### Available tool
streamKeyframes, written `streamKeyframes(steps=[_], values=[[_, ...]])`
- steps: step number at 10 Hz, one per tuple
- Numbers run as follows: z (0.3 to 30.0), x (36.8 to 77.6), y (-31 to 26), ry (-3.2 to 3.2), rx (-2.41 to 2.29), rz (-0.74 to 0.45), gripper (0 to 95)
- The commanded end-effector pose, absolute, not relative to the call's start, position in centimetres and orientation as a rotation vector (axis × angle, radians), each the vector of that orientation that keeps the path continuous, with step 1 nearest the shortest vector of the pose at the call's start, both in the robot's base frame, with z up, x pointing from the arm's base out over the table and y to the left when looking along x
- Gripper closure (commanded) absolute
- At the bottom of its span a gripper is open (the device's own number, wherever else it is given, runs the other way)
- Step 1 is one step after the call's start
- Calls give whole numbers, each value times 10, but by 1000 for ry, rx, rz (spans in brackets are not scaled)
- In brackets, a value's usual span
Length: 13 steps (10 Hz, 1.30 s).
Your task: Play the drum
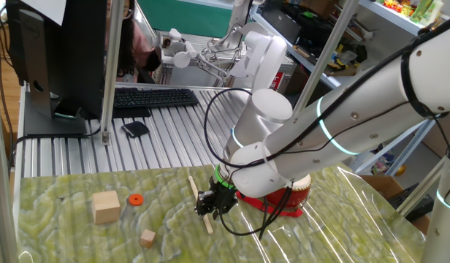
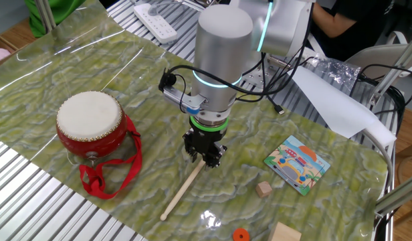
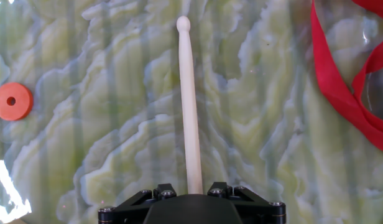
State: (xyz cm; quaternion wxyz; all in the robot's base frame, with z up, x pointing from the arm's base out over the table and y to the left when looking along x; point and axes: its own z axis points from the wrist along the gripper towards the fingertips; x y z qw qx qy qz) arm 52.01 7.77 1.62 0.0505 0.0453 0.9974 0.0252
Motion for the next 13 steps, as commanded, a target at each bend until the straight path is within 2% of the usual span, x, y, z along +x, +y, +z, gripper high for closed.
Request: streamKeyframes(steps=[1, 7, 13], values=[[16, 519, 79, 3047, 121, 71, 570], [24, 521, 81, 3051, 104, 69, 570], [24, 521, 81, 3112, 245, -1, 570]])
